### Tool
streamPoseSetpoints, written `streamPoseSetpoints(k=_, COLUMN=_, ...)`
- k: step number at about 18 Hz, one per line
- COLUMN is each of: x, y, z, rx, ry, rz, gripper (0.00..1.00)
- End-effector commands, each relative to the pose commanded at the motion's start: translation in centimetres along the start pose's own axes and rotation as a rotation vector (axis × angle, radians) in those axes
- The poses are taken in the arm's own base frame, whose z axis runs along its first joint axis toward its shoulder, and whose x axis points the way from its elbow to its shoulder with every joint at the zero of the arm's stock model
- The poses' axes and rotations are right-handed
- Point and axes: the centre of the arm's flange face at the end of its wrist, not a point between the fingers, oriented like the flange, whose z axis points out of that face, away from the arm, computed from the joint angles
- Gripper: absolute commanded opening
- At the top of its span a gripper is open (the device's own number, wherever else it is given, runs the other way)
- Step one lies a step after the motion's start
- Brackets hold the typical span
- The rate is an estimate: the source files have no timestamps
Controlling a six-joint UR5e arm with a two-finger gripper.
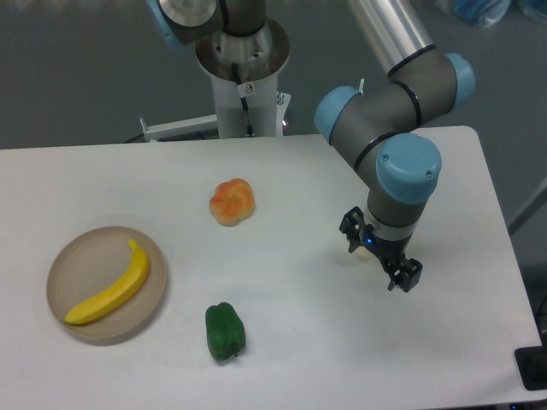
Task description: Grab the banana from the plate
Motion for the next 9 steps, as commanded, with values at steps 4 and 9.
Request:
streamPoseSetpoints(k=4, x=0.01, y=0.02, z=0.02, rx=-0.002, ry=0.001, rz=-0.002, gripper=1.00)
streamPoseSetpoints(k=9, x=0.74, y=-0.68, z=0.65, rx=-0.005, ry=0.015, rz=-0.005, gripper=1.00)
